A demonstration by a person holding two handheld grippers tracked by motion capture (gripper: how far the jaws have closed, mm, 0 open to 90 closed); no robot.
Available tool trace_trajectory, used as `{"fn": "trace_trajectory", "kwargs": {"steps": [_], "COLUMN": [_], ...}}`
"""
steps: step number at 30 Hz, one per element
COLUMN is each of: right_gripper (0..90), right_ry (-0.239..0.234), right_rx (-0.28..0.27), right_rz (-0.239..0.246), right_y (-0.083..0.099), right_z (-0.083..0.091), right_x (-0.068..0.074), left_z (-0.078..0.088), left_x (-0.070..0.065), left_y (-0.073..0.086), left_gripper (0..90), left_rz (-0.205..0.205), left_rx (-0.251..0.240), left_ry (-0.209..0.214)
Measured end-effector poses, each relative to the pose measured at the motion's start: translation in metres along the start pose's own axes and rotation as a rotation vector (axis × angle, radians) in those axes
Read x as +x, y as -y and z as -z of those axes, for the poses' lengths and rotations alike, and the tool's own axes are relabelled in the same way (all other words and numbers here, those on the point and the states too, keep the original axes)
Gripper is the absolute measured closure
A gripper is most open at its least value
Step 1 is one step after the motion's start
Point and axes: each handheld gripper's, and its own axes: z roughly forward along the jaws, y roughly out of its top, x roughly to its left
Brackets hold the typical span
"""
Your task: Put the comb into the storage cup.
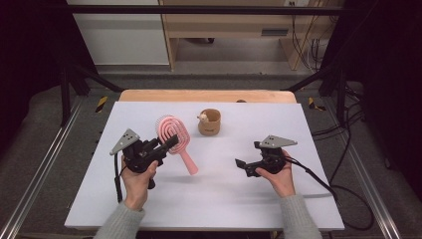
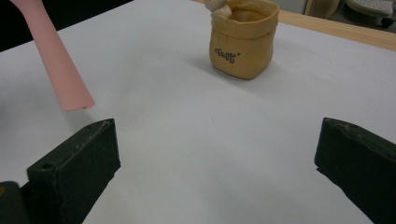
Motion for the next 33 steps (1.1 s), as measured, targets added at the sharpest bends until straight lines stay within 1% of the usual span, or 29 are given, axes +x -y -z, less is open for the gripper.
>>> {"fn": "trace_trajectory", "kwargs": {"steps": [4,6,10,15,17,20,22,25,27,30,33], "right_gripper": [0.6,0.6,0.6,0.6,0.6,0.6,0.6,0.6,0.6,0.6,0.6], "right_ry": [0.003,-0.004,-0.015,0.005,0.004,-0.002,-0.001,-0.004,-0.01,-0.026,-0.031], "right_rx": [0.011,0.013,0.015,0.006,0.005,0.013,0.017,0.02,0.019,0.025,0.022], "right_rz": [-0.013,-0.016,-0.008,-0.016,-0.023,-0.025,-0.013,-0.011,-0.014,-0.001,-0.006], "right_y": [0.005,0.007,0.01,0.014,0.015,0.016,0.017,0.019,0.02,0.022,0.024], "right_z": [0.003,0.005,0.009,0.014,0.017,0.02,0.022,0.024,0.025,0.027,0.028], "right_x": [-0.009,-0.013,-0.019,-0.027,-0.03,-0.032,-0.034,-0.036,-0.037,-0.039,-0.041], "left_z": [0.001,0.002,0.003,0.005,0.006,0.008,0.009,0.011,0.011,0.009,0.007], "left_x": [0.003,0.005,0.007,0.009,0.009,0.01,0.01,0.011,0.012,0.013,0.015], "left_y": [-0.001,-0.002,-0.005,-0.008,-0.01,-0.013,-0.016,-0.018,-0.019,-0.021,-0.024], "left_gripper": [62.6,62.6,62.6,62.6,62.6,62.6,62.6,62.6,62.6,62.6,62.6], "left_rz": [0.002,0.001,0.005,0.011,0.007,0.012,0.018,0.014,0.012,0.012,0.015], "left_rx": [-0.004,-0.006,-0.016,-0.022,-0.024,-0.031,-0.038,-0.039,-0.037,-0.038,-0.035], "left_ry": [-0.009,-0.014,-0.02,-0.022,-0.024,-0.028,-0.028,-0.032,-0.035,-0.041,-0.034]}}
